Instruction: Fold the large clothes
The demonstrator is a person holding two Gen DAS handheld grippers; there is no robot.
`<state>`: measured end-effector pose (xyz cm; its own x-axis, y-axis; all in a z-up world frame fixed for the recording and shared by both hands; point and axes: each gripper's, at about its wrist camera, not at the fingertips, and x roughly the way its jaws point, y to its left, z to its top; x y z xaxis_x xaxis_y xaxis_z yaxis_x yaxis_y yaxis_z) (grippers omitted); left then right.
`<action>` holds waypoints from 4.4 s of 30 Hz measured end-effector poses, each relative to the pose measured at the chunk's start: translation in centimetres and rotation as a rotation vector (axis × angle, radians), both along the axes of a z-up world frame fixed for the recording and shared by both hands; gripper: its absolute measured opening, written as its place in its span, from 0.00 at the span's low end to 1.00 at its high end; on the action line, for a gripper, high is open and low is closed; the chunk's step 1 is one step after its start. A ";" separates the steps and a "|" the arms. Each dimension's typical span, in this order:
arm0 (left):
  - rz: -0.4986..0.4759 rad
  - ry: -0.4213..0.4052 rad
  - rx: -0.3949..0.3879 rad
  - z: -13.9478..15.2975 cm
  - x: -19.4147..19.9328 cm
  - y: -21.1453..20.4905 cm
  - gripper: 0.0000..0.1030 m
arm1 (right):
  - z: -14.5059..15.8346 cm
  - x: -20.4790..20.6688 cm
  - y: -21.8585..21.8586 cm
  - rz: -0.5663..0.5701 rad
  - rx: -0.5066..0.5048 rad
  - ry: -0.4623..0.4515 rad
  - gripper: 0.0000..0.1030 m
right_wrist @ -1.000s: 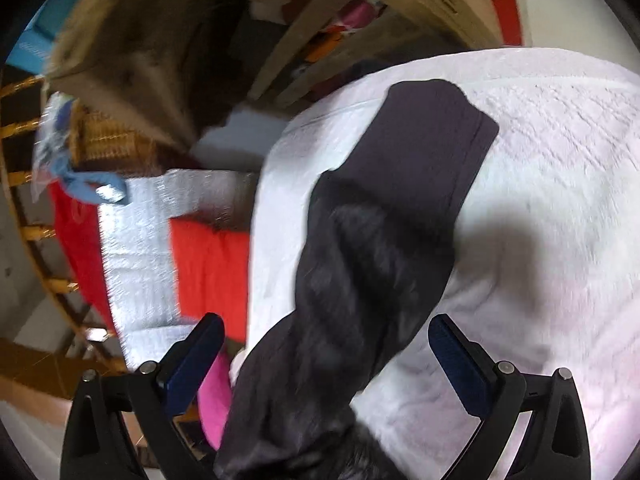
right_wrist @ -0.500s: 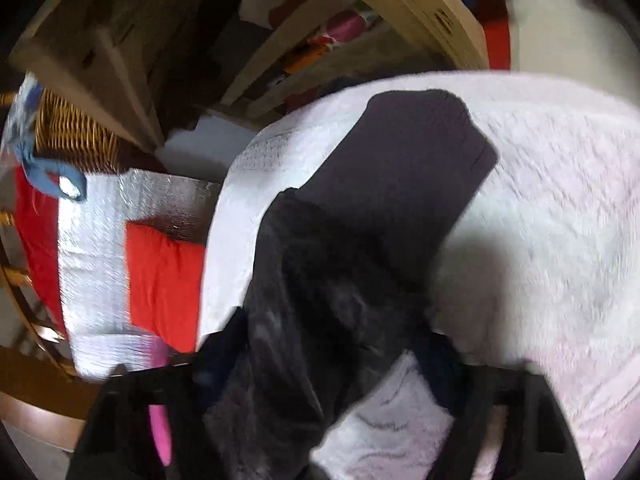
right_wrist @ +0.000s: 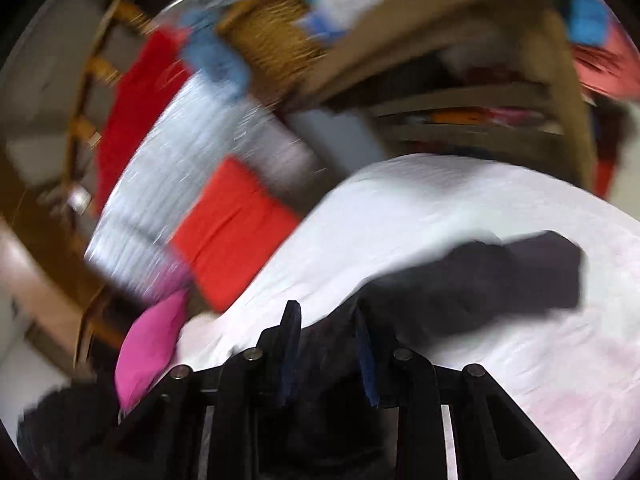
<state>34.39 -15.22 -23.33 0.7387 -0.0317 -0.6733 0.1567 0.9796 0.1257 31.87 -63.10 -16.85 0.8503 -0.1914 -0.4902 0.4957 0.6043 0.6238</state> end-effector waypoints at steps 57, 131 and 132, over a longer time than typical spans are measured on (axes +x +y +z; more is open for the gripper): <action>0.026 -0.072 0.086 1.5 -1.8 -0.8 1.00 | -4.2 1.1 2.4 0.254 0.433 -0.096 0.37; -0.124 0.031 -0.118 3.1 10.4 0.7 0.06 | -8.5 5.6 7.9 0.274 -0.063 0.570 0.65; -0.124 0.035 -0.109 3.1 9.9 0.9 0.06 | -8.5 5.3 7.8 0.269 -0.054 0.567 0.65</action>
